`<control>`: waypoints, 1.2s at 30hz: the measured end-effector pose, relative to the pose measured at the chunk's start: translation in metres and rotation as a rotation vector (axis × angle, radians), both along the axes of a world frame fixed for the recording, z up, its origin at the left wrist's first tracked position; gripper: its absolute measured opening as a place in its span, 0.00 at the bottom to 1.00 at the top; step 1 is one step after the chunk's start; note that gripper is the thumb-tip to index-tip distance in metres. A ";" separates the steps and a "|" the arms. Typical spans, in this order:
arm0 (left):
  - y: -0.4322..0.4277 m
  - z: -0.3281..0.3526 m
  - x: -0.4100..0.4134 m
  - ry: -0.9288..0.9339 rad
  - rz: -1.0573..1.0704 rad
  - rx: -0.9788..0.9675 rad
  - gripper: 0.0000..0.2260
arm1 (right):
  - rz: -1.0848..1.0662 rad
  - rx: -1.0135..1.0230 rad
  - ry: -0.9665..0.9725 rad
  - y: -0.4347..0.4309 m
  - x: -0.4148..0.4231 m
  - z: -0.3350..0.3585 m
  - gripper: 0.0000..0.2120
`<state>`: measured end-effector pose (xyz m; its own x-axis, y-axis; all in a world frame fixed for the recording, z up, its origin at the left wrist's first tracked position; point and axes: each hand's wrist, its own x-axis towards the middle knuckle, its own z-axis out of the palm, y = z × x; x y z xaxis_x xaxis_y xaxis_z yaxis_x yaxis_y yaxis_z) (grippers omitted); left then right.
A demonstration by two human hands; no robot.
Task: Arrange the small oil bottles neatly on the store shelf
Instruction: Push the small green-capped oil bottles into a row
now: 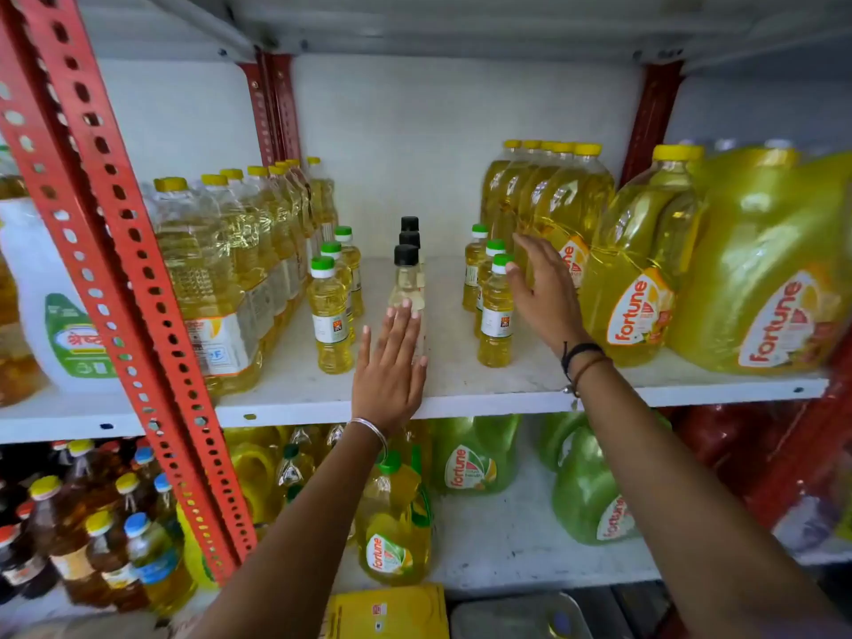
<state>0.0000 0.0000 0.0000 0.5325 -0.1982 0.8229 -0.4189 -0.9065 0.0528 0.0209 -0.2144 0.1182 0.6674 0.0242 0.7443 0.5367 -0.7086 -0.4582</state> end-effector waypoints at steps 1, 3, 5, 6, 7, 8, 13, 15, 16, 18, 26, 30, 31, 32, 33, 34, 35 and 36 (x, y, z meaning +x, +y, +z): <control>0.001 -0.001 0.000 0.018 0.036 -0.009 0.26 | 0.036 -0.020 0.045 -0.003 0.005 0.003 0.19; 0.002 -0.001 0.002 0.021 0.092 0.003 0.26 | 0.120 -0.088 0.134 -0.009 0.011 0.008 0.17; 0.000 -0.004 0.002 0.016 0.114 0.043 0.27 | 0.180 -0.143 0.177 -0.013 0.017 0.013 0.16; -0.001 -0.003 0.002 0.030 0.115 0.054 0.27 | 0.199 -0.164 0.191 -0.014 0.018 0.015 0.16; 0.000 -0.002 0.002 0.027 0.119 0.055 0.27 | 0.211 -0.182 0.200 -0.016 0.020 0.017 0.17; 0.000 -0.002 0.003 0.031 0.122 0.060 0.27 | 0.220 -0.197 0.212 -0.017 0.021 0.020 0.17; -0.001 -0.003 0.002 0.029 0.145 0.062 0.27 | 0.189 -0.225 0.240 -0.021 0.028 0.024 0.16; 0.000 -0.005 0.002 0.038 0.141 0.055 0.27 | 0.168 -0.210 0.252 -0.020 0.031 0.025 0.16; -0.002 -0.003 0.001 0.042 0.131 0.051 0.27 | 0.150 -0.203 0.250 -0.022 0.029 0.028 0.16; -0.002 -0.002 0.001 0.046 0.139 0.055 0.27 | 0.123 -0.194 0.238 -0.020 0.030 0.028 0.17; -0.001 -0.002 0.001 0.064 0.142 0.055 0.27 | 0.019 -0.146 0.196 -0.012 0.031 0.024 0.19; -0.001 -0.002 0.001 0.055 0.140 0.061 0.27 | 0.017 -0.135 0.178 -0.011 0.032 0.020 0.21; -0.001 -0.002 0.001 0.053 0.140 0.059 0.27 | 0.016 -0.127 0.172 -0.011 0.032 0.017 0.22; -0.001 -0.002 0.002 0.053 0.140 0.060 0.27 | 0.017 -0.099 0.176 -0.011 0.031 0.013 0.24; -0.001 -0.003 0.002 0.053 0.143 0.062 0.27 | 0.025 -0.049 0.193 -0.011 0.029 0.008 0.25; -0.001 -0.003 0.002 0.053 0.147 0.065 0.28 | 0.039 0.011 0.215 -0.011 0.027 0.000 0.26; -0.001 -0.003 0.002 0.053 0.150 0.070 0.28 | 0.053 0.068 0.239 -0.010 0.026 -0.008 0.27; -0.001 -0.003 0.003 0.052 0.150 0.073 0.28 | 0.062 0.110 0.266 -0.010 0.025 -0.018 0.27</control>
<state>0.0025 -0.0006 -0.0031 0.6021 -0.1719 0.7797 -0.2774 -0.9607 0.0024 0.0457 -0.2240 0.1006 0.8393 -0.0004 0.5436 0.4280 -0.6162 -0.6612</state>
